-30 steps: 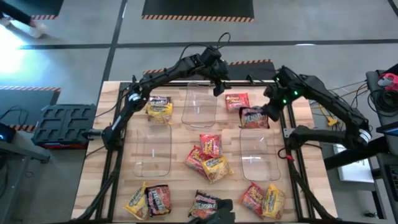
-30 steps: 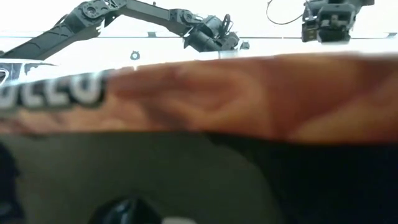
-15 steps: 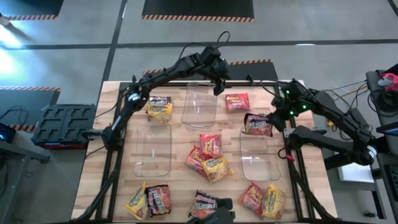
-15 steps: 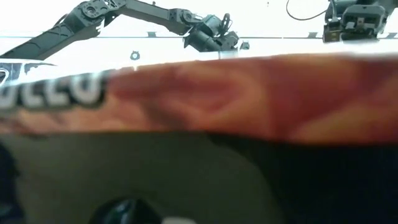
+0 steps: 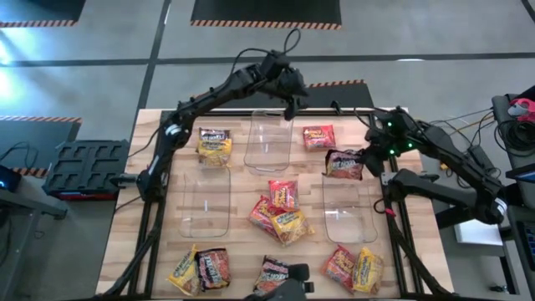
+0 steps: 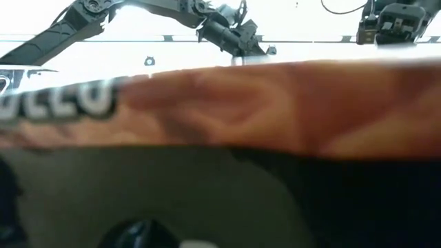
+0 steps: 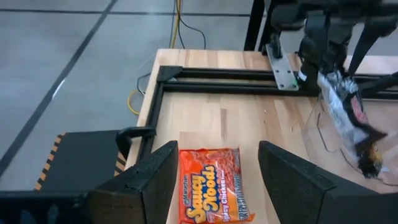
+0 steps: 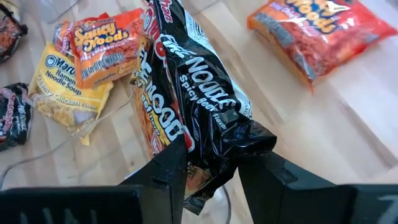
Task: Sort Maruchan noodles
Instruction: Put the top right orange pack noodle into the bottom right transparent bin
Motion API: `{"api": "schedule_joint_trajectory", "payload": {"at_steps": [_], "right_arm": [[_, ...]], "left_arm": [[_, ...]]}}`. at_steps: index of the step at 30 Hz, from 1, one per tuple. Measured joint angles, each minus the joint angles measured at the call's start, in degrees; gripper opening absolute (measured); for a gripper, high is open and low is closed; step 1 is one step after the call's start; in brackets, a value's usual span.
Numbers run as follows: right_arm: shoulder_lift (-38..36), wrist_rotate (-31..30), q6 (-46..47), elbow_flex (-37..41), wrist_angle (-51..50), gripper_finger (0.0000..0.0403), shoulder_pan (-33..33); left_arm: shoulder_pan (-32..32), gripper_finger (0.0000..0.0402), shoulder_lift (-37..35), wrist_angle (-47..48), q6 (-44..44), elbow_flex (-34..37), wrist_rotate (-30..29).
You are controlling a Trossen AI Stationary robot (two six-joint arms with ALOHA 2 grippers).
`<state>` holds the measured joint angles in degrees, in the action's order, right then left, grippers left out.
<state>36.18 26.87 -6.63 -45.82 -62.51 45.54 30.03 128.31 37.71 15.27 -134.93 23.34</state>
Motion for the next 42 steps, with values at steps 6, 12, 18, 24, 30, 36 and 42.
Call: {"api": "schedule_joint_trajectory", "payload": {"at_steps": [6,12,18,24,30,36,42], "right_arm": [[3.1,0.0,-0.4,0.12,2.52,0.0114,-5.37],[3.24,0.09,1.31,-0.34,4.2,0.0114,-10.02],[3.57,0.03,3.75,0.28,9.85,0.0114,-15.81],[4.1,-0.46,5.79,0.24,15.38,0.0114,-22.79],[5.0,-4.07,10.13,0.23,18.54,0.0114,-29.95],[7.11,-11.63,15.97,0.23,18.72,0.0114,-39.07],[7.78,-19.65,22.79,0.23,18.74,0.0114,-48.47]], "left_arm": [[0.28,0.0206,-1.23,-0.48,-0.8,0.0,-0.2],[0.47,0.0206,-2.16,-0.46,-0.83,-0.02,-0.27],[0.49,0.0206,-2.48,-0.42,-0.83,-0.02,-0.27],[0.58,0.0206,-2.49,-0.35,-0.85,-0.02,-0.27],[0.87,0.0206,-2.53,-0.39,-1.05,-0.02,-0.27],[1.26,0.0206,-2.53,-0.39,-1.27,-0.02,-0.27],[1.37,0.0206,-2.55,-0.37,-1.29,-0.02,-0.3]]}}
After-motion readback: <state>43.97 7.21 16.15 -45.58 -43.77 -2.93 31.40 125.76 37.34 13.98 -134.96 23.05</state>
